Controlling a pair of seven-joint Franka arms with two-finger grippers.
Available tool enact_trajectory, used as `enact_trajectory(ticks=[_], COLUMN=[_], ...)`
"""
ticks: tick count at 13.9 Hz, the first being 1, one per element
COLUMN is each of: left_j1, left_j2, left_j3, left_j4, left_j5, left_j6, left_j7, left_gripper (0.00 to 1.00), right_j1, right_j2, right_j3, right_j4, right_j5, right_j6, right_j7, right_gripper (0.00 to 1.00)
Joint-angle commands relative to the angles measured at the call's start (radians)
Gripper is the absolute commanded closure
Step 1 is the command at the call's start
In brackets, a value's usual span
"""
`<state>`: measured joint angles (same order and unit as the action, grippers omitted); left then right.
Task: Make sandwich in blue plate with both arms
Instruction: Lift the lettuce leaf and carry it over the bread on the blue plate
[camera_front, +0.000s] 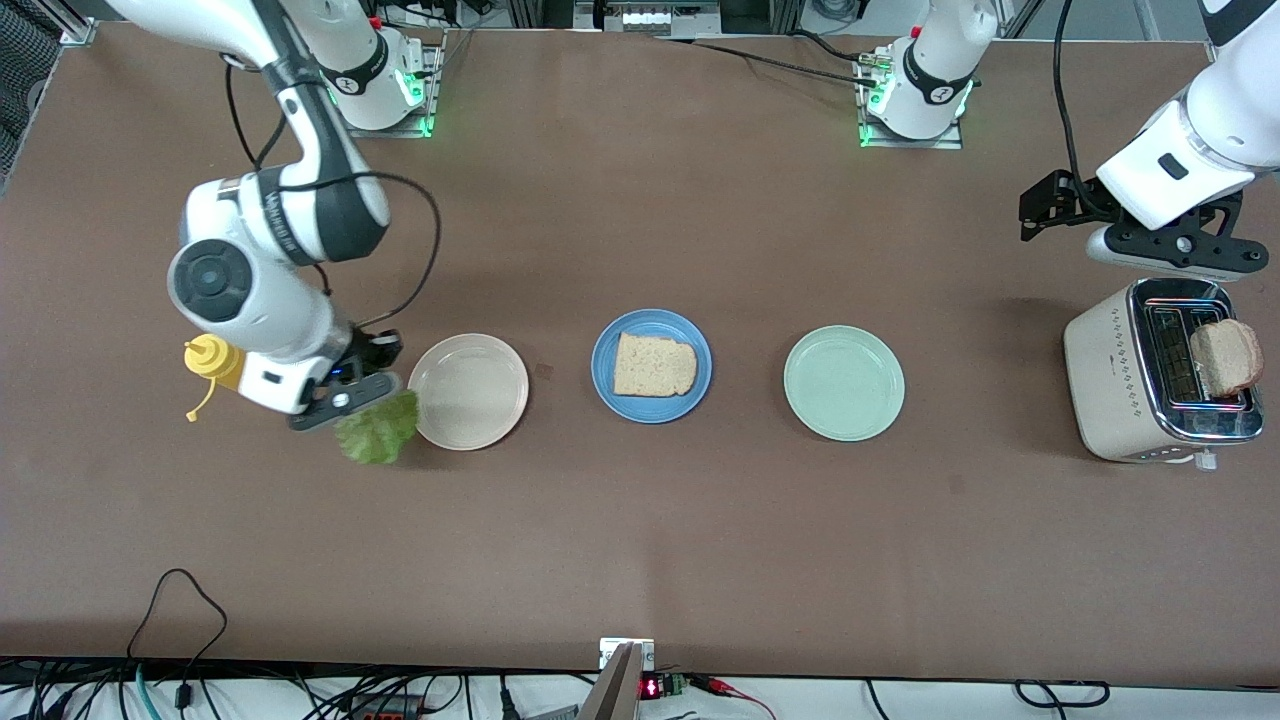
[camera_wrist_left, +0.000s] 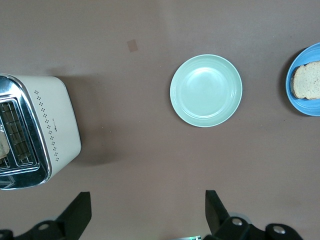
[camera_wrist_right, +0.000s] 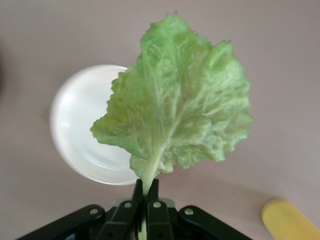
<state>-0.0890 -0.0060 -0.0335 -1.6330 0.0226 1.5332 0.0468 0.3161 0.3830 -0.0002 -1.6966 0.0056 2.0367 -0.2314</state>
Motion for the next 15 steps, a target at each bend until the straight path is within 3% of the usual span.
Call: enact_trajectory(ticks=[1,5,10,15], left_j1=[0.000,0.000,-0.001,0.000], left_j2=[0.011,0.012,0.011,0.012], left_j3=[-0.002,-0.002,-0.017,-0.017], left_j4=[0.021,0.022,0.024,0.027], left_j5=[-0.013,-0.013,-0.013,-0.013], left_j6=[-0.013,-0.013,-0.013,-0.013], left_j7=[0.008,0.008,-0.002,-0.002], left_gripper=[0.00,0.00,0.00,0.00], right_j1=[0.023,0.151,0.196,0.254], right_j2=[0.042,0.151,0.298,0.355], right_j3=[0.086,0.100,0.100,0.101], right_j4=[0.073,0.224,0.363,0.377], right_j5=[-0.006,-0.012,-0.016,-0.013], right_j6=[-0.012,-0.018,-0.009,0.052], right_j7=[-0.138,-0.346,-0.745,-0.904], right_gripper=[1.00,1.00,1.00,1.00])
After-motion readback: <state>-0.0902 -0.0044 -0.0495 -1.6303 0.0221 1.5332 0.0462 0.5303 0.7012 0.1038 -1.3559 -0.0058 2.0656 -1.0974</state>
